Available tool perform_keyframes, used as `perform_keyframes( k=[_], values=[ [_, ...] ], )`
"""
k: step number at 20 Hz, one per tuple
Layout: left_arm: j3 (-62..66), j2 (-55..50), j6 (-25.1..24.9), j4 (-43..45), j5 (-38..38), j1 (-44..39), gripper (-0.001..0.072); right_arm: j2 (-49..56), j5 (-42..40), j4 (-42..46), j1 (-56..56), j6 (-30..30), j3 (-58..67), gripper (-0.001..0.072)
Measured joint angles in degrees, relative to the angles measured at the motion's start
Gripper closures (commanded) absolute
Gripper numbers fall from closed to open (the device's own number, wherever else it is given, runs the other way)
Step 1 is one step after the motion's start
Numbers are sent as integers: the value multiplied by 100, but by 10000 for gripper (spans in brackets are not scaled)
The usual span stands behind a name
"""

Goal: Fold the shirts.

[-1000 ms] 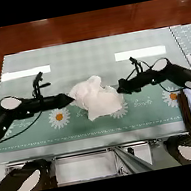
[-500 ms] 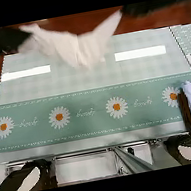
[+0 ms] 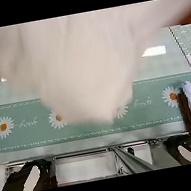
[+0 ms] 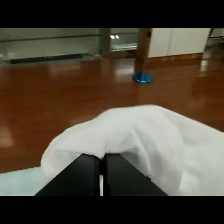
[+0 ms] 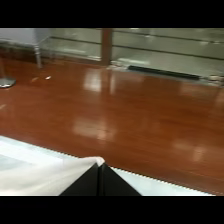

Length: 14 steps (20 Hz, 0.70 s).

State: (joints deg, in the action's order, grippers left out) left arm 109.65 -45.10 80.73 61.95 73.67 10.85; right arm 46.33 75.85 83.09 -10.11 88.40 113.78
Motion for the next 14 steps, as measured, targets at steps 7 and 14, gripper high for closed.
perform_keyframes(
  k=[7, 14],
  values=[
    [-339, 1132, 258, 763, 509, 46, 690, -953, 1043, 511, 0, 328, -669, 689],
    [-3010, 1456, 286, 719, 271, 52, 690, -1001, 1237, 560, 0, 575, -2813, 692]
  ],
)
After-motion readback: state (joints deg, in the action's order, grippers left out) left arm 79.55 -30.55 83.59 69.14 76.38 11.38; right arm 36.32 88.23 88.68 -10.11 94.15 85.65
